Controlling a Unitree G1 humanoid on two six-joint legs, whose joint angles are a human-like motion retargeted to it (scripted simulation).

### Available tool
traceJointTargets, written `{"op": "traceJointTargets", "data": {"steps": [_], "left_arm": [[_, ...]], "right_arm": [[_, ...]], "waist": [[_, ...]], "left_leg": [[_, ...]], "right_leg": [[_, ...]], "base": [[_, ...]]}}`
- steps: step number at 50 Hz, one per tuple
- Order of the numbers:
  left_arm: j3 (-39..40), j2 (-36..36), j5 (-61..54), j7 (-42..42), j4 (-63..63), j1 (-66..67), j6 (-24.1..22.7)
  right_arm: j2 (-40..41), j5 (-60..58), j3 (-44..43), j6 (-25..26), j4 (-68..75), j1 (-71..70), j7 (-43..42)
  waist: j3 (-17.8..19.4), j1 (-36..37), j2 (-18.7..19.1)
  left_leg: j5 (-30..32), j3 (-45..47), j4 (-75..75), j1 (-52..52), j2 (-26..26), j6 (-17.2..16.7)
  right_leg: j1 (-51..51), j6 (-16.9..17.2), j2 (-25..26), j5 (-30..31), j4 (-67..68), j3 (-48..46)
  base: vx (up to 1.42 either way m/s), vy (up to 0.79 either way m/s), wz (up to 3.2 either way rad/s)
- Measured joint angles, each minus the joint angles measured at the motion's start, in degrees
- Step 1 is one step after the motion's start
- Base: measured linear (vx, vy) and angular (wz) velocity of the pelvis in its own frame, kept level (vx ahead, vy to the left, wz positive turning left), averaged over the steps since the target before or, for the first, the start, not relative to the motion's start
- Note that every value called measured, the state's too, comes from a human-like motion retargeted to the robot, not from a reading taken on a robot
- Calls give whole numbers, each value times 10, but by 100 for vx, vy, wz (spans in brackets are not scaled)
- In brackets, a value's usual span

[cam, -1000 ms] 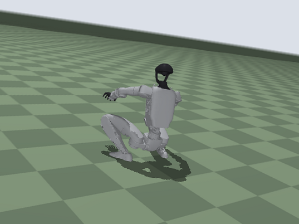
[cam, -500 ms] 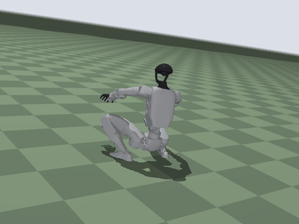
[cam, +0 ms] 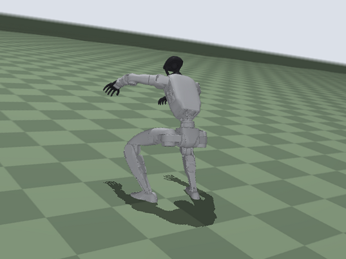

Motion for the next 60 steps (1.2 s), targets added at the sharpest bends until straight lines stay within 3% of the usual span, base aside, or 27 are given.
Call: {"op": "traceJointTargets", "data": {"steps": [3, 11, 15, 20, 25, 33, 41, 60], "left_arm": [[0, 37, 14, -8, -28, 8, -9], [0, 19, -17, -14, -45, 28, -12], [6, -27, -84, -3, -38, 36, -10], [67, -58, -136, -32, -32, 84, -16], [90, -77, -119, -60, -20, 101, -11], [57, -70, -84, -101, -8, 84, -6], [67, -75, -76, -122, 4, 83, 0], [64, -106, -88, -116, -1, 62, 8]], "right_arm": [[6, -22, 0, -5, -10, -18, 2], [-11, 9, -2, -11, -13, 5, -35], [-42, 27, -57, -18, -16, 80, -37], [-43, 7, -108, -35, 2, 158, -20], [-38, -8, -132, -25, 24, 191, 32], [-18, 3, -166, -12, 38, 227, 81], [-11, -6, -195, 17, 57, 223, 75], [-41, 8, -197, 16, 58, 206, 80]], "waist": [[-1, -12, -1], [-45, -20, -3], [-109, 2, -23], [-197, 10, -42], [-261, 12, -48], [-315, 0, -67], [-324, 22, -65], [-320, 25, -62]], "left_leg": [[29, 23, -133, 110, -17, -20], [131, 87, -545, 444, -89, -60], [179, 109, -746, 589, -131, -54], [218, 112, -900, 698, -163, -53], [219, 110, -953, 758, -170, -57], [190, 103, -937, 805, -169, -48], [163, 119, -903, 826, -153, -60], [127, 111, -874, 825, -134, -63]], "right_leg": [[124, 15, -7, 35, -142, -47], [491, 72, -6, 160, -572, -161], [639, 102, 5, 227, -773, -200], [749, 132, 18, 274, -910, -229], [816, 142, 26, 278, -962, -249], [880, 130, 27, 256, -970, -260], [898, 122, 33, 230, -953, -244], [915, 127, 44, 156, -937, -264]], "base": [[11, 3, 3], [20, 4, 21], [28, 3, 12], [23, 1, 14], [16, 0, 14], [7, -1, 8], [0, -1, -16], [-1, 0, 2]]}}
